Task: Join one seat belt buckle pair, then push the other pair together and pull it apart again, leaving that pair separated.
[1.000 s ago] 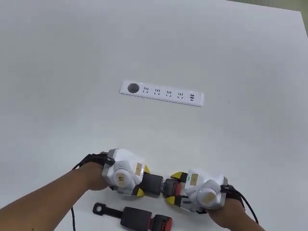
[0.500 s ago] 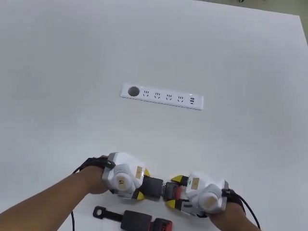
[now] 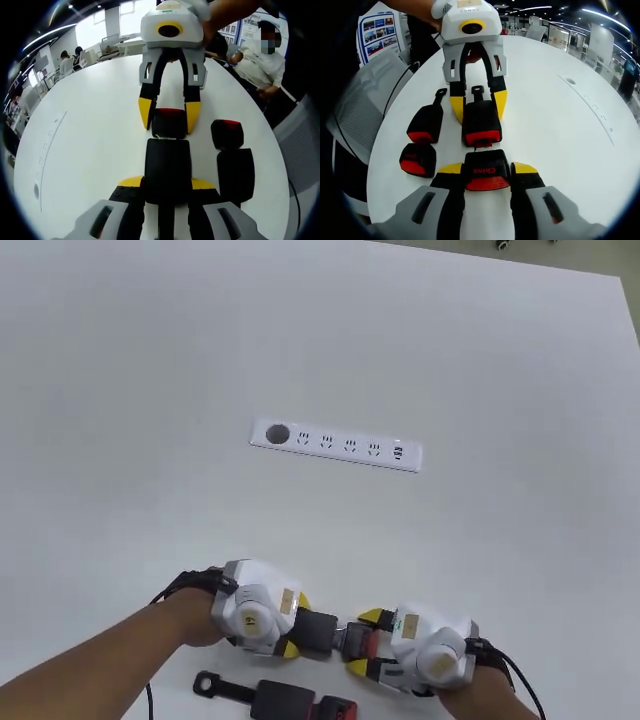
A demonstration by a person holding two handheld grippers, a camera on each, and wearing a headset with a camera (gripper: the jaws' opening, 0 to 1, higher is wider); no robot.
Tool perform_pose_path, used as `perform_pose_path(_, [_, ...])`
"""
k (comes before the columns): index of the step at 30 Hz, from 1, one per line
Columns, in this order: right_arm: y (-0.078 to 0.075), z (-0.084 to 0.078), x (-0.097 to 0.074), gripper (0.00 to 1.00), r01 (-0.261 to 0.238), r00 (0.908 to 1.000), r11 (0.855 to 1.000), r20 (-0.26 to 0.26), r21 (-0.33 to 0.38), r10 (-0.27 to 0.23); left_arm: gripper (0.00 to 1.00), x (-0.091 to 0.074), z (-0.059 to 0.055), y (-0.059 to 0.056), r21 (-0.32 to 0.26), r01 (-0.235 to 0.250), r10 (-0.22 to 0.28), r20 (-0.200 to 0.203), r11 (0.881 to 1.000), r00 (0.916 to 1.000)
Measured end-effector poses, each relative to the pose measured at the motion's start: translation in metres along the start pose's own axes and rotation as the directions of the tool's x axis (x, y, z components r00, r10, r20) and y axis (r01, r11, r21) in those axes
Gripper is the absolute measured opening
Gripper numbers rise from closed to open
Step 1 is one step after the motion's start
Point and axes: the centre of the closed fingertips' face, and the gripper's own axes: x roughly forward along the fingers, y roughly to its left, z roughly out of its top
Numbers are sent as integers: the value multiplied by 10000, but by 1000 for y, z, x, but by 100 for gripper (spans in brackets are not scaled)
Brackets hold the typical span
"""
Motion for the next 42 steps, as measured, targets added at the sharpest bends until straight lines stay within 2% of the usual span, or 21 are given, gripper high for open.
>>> perform_pose_path(4, [-2, -5, -4, 33, 48, 10000, 9999, 54, 106, -49, 33, 0, -3, 0, -75, -30, 30, 21, 10000, 10000])
perform_pose_path(13, [-2, -13, -8, 33, 140, 9998, 9997, 105, 183, -142, 33, 0, -1, 0, 13, -19, 19, -106, 10000, 9999])
perform_pose_path(28, [-4, -36, -20, 33, 180, 9998, 9998, 65, 68, -181, 33, 1, -1, 1, -27, -22, 22, -163, 10000, 9999])
perform_pose_path(42, [-9, -64, -40, 33, 336, 9994, 9992, 16, 216, -336, 33, 0, -1, 1, -62, -30, 28, -209, 10000, 9998])
